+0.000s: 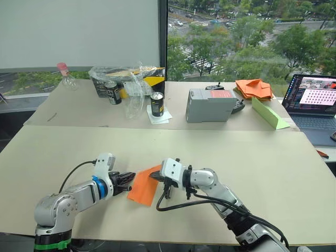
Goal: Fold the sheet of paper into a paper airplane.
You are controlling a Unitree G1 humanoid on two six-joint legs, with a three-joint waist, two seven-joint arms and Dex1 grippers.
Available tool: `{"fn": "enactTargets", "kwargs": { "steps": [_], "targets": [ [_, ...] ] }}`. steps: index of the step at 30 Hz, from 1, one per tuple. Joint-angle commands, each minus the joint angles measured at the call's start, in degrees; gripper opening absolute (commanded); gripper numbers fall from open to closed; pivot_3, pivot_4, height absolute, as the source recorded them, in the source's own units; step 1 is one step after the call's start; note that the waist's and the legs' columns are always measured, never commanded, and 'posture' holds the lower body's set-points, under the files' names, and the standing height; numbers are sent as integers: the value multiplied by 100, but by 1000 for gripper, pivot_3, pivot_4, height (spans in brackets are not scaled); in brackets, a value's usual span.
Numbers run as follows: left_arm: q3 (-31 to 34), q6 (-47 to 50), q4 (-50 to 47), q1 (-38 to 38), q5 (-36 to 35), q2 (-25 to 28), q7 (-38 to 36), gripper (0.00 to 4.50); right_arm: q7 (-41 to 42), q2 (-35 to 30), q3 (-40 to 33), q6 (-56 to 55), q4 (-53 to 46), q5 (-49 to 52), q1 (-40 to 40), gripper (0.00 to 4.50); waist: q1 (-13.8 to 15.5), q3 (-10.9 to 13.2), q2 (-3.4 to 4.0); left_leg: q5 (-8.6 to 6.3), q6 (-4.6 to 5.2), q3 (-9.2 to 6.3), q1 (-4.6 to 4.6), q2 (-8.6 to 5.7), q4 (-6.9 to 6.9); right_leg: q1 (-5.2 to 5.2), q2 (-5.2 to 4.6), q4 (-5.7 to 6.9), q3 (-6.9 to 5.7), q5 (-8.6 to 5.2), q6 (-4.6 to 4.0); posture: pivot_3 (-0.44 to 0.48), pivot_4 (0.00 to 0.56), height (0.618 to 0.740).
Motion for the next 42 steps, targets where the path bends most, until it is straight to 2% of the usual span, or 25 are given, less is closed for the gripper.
{"fn": "enactTargets", "kwargs": {
  "steps": [1,6,12,17,22,30,38,42],
  "targets": [
    [233,53,20,-134,-37,53,133,0,-39,52,76,-99,-27,-111,-123,17,0,0,0,0,-1,0,-2,0,0,-2,0,0,0,0,0,0,150,740],
    [463,173,-25,-365,-225,-63,284,0,-47,84,138,-93,20,-214,-124,17,0,0,0,1,-2,0,-15,0,0,-18,0,2,1,0,-1,0,150,740],
    [661,613,-416,-714,-918,-347,395,0,-209,118,213,-33,159,-463,-173,17,-8,0,-1,12,-21,-1,-41,0,1,-40,-1,11,1,1,-1,0,150,740],
    [515,816,-609,-678,-1190,-299,408,0,-257,151,184,-13,188,-487,-187,17,-16,-1,-1,14,-24,0,-38,0,1,-41,-1,18,1,1,-2,0,150,740],
    [-175,531,-557,-232,-706,64,225,0,-309,144,123,41,144,-486,-182,17,-16,-1,-1,16,-29,1,-38,0,1,-41,0,19,3,1,-2,0,150,740],
    [-862,-65,30,-56,-54,218,-28,0,-356,102,79,129,36,-459,-131,17,16,-1,0,17,-30,0,-37,-1,0,-41,0,19,3,1,-2,0,150,740],
    [-1197,-435,380,-26,236,211,-211,0,-301,-45,-34,425,-401,-312,32,17,40,-5,6,16,-28,0,-26,-2,1,-29,-1,18,2,1,-2,0,150,740],
    [-1260,-497,434,37,285,205,-254,0,-101,-137,-319,966,-965,82,167,17,37,-6,6,15,-26,-1,-26,-2,1,-28,-1,19,2,1,-2,0,150,740]
  ]
}}
